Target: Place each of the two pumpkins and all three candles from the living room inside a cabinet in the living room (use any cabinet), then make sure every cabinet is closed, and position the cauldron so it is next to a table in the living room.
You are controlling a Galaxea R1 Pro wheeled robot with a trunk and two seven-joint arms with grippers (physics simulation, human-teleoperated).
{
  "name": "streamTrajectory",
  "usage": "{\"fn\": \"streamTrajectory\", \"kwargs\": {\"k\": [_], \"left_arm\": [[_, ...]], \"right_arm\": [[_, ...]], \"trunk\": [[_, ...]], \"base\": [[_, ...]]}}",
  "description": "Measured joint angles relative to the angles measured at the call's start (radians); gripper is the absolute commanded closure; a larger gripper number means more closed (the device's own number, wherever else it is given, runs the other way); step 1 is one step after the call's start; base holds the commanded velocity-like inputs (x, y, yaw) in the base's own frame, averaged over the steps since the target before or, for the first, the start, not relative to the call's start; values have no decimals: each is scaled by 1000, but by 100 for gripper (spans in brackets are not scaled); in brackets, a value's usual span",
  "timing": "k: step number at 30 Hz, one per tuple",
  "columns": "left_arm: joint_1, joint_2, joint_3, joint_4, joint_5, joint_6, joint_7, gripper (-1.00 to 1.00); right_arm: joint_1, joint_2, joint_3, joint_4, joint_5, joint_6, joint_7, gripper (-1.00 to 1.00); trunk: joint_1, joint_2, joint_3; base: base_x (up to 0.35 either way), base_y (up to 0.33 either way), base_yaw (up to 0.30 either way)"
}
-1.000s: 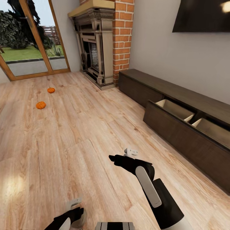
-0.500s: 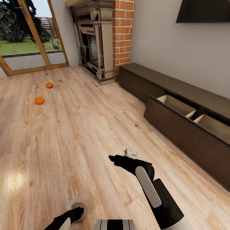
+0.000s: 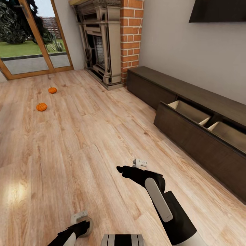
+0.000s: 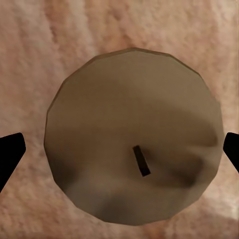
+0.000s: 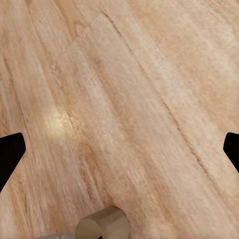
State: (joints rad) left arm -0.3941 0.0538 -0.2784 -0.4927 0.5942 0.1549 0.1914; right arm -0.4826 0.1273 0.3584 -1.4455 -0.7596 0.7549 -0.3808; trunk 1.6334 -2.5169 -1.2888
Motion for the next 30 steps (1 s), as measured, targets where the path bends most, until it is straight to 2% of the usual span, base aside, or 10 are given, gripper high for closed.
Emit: {"fn": "streamTrajectory", "kwargs": {"k": [6, 14, 26, 27, 30], "left_arm": [[0, 1, -3, -23, 4, 0, -12, -100], [-1, 2, -1, -20, -10, 0, -28, -100], [0, 2, -4, -12, -6, -23, -30, -100], [1, 1, -4, -11, -6, -25, -30, 100], [1, 1, -5, -10, -8, -29, -29, 100]], "right_arm": [[0, 0, 0, 0, 0, 0, 0, -100], [0, 0, 0, 0, 0, 0, 0, -100], [0, 0, 0, 0, 0, 0, 0, -100], [0, 0, 0, 1, 0, 0, 0, -100], [0, 0, 0, 1, 0, 0, 0, -100]], "trunk": [[2, -1, -19], [2, -1, -19], [2, -1, -19], [2, -1, -19], [2, -1, -19]], "base": [[0, 0, 0], [0, 0, 0], [0, 0, 0], [0, 0, 0], [0, 0, 0]]}}
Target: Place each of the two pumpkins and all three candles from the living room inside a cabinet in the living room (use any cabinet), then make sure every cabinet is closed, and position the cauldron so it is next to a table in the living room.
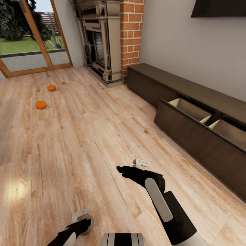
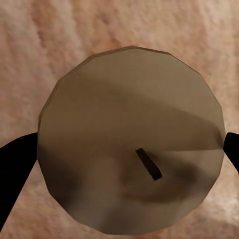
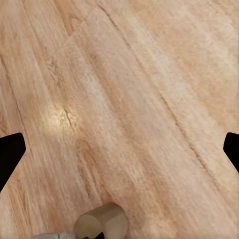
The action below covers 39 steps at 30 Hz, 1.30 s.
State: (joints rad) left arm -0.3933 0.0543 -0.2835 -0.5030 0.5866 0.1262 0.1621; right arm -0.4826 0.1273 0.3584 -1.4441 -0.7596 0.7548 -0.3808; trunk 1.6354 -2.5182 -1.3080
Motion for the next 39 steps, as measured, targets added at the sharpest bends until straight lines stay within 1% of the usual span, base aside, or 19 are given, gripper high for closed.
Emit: {"fn": "streamTrajectory", "kwargs": {"k": [25, 26, 30, 32, 33, 34, 35, 36, 37, 38, 39], "left_arm": [[0, 4, -4, 1, 10, -2, -7, 100], [1, 5, 3, 3, -4, -1, 0, 100], [1, 7, 2, 2, -2, -1, 0, 100], [0, 14, 3, -5, -5, 0, 0, 100], [0, 26, 4, -31, -8, 3, 0, 100], [0, 31, 3, -44, -4, 6, 0, 100], [0, 50, 8, -85, -5, 15, 1, 100], [0, 58, 7, -112, -1, 21, -1, 100], [1, 76, 9, -148, 1, 40, 0, 100], [2, 95, 10, -194, 4, 76, 0, 100], [4, 114, 11, -245, 8, 126, -1, 100]], "right_arm": [[0, 0, 0, 1, 0, 0, 0, -100], [0, 0, 0, 1, 0, 0, 0, -100], [0, 0, 0, 2, 0, 0, 0, -100], [0, 0, 0, 2, 0, 0, 0, -100], [0, 1, -1, 2, 0, 0, 0, -100], [0, 1, -1, 2, 0, 0, 0, -100], [0, 1, -1, 2, 0, 0, 0, -100], [0, 1, -1, 2, 0, 0, 0, -100], [0, 1, -1, 2, -1, 0, 0, -100], [0, 0, -1, 3, -1, 0, 0, -100], [0, 0, -1, 2, -1, 0, 0, -100]], "trunk": [[0, 0, 0], [0, 0, 4], [-2, 1, 19], [-3, 2, 27], [-3, 2, 31], [-4, 2, 35], [-4, 2, 39], [-5, 3, 43], [-5, 3, 46], [-6, 3, 50], [-6, 3, 54]], "base": [[0, 0, 0], [0, 0, 0], [0, 0, 0], [0, 0, 0], [0, 0, 0], [0, 0, 0], [0, 0, 0], [0, 0, 0], [0, 0, 0], [0, 0, 0], [0, 0, 0]]}}
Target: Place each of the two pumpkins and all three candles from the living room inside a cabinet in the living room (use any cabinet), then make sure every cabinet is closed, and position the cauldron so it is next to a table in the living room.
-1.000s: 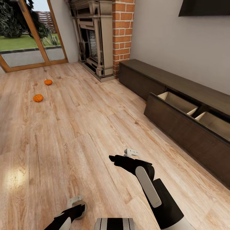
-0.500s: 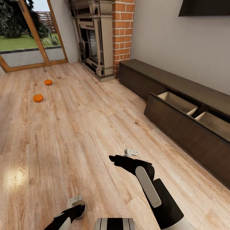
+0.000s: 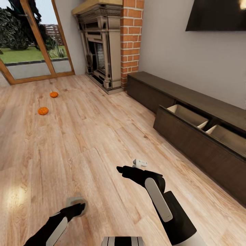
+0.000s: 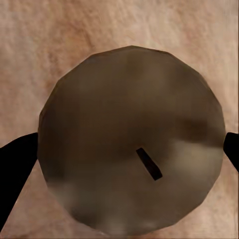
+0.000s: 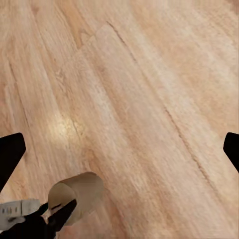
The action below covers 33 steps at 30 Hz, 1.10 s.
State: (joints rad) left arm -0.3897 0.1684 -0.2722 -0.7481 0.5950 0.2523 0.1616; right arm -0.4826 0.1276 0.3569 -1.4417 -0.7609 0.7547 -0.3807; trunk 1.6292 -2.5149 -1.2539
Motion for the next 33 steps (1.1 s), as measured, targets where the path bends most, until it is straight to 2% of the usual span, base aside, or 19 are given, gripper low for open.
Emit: {"fn": "streamTrajectory", "kwargs": {"k": [3, 4, 5, 7, 10, 12, 14, 16, 21, 23, 25, 26, 33], "left_arm": [[5, 56, 20, -202, 12, 198, 3, 100], [5, 64, 27, -241, 18, 233, 3, 100], [7, 78, 51, -311, 13, 306, 6, 100], [11, 93, 119, -484, 29, 441, 8, 100], [16, 100, 249, -646, 24, 641, 9, 100], [18, 103, 323, -721, 28, 703, 10, 100], [21, 105, 367, -750, 25, 729, 11, 100], [24, 105, 380, -746, 26, 736, 12, 100], [25, 108, 389, -711, 19, 743, 14, 100], [25, 117, 390, -704, -1, 744, 15, 100], [25, 131, 390, -701, -5, 744, 15, 100], [25, 137, 390, -700, -21, 745, 15, 100], [25, 144, 390, -699, -16, 744, 14, 100]], "right_arm": [[0, -4, 0, 0, 0, 0, 0, -100], [0, -5, 0, -1, 0, 0, 0, -100], [0, -6, 0, -1, 0, 0, 0, -100], [0, -9, -1, -1, 0, 0, 0, -100], [0, -13, -1, -1, 0, 1, 0, -100], [0, -13, -2, -1, 0, 1, 0, -100], [0, -14, -2, -1, 0, 1, 0, -100], [0, -14, -2, -1, 1, 1, 0, -100], [0, -14, -2, 1, 1, -1, -1, -100], [0, -14, -2, 2, 1, -1, -1, -100], [0, -13, -2, 3, 0, -1, -1, -100], [0, -13, -2, 4, 0, -3, -1, -100], [0, -12, -4, 2, 1, -8, -7, -100]], "trunk": [[-1, 1, 12], [-2, 1, 15], [-2, 1, 19], [-3, 2, 27], [-5, 2, 39], [-5, 3, 46], [-6, 3, 54], [-7, 4, 62], [-9, 5, 81], [-10, 5, 89], [-11, 6, 97], [-12, 6, 100], [-15, 8, 128]], "base": [[0, 0, 0], [0, 0, 0], [0, 0, 0], [0, 0, 0], [0, 0, 0], [0, 0, 0], [0, 0, 0], [0, 0, 0], [0, 0, 0], [0, 0, 0], [0, 0, 0], [0, 0, 0], [0, 0, 0]]}}
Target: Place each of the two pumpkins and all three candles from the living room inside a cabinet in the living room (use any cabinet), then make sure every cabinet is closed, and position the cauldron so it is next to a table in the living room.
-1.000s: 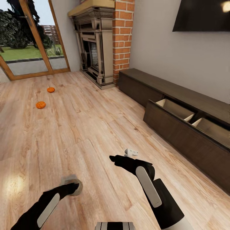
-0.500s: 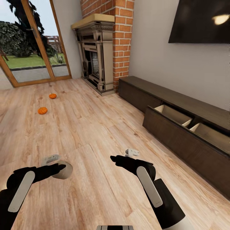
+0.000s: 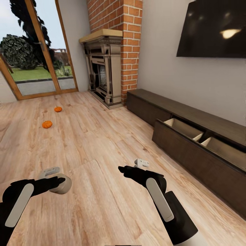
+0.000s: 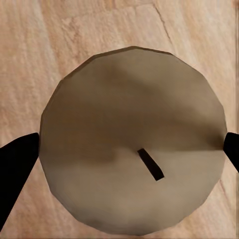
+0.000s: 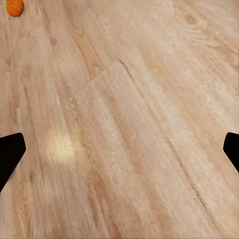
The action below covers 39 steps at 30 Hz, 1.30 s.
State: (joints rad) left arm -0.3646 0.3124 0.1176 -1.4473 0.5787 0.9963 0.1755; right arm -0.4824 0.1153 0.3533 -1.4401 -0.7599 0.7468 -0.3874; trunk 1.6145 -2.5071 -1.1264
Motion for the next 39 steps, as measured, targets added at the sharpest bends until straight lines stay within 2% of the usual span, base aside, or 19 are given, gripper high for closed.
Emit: {"fn": "streamTrajectory", "kwargs": {"k": [3, 11, 18, 25, 32, 39], "left_arm": [[0, -9, -4, 0, 2, 0, 0, 100], [0, -13, -8, 0, 3, 0, -1, 100], [0, -17, -62, 0, 10, -1, -1, 100], [0, -18, -68, 0, 8, -1, -1, 100], [0, -19, -70, 0, 8, -1, -1, 100], [0, -20, -70, 0, 8, -1, -1, 100]], "right_arm": [[0, 0, -1, -2, -2, 3, 0, -100], [0, 0, -4, 0, -9, 0, 4, -100], [0, 0, -8, 2, -60, 0, 5, -100], [0, -1, -45, 5, -70, 0, 5, -100], [0, 0, -57, 49, -70, -1, 5, -100], [0, 1, -80, 55, -73, 2, 5, -100]], "trunk": [[-1, 1, 12], [-5, 3, 43], [-8, 4, 70], [-11, 6, 97], [-15, 9, 124], [-42, 58, 146]], "base": [[0, 0, 0], [0, 0, -27], [0, 0, -245], [0, 0, -279], [0, 0, -281], [0, 0, -281]]}}
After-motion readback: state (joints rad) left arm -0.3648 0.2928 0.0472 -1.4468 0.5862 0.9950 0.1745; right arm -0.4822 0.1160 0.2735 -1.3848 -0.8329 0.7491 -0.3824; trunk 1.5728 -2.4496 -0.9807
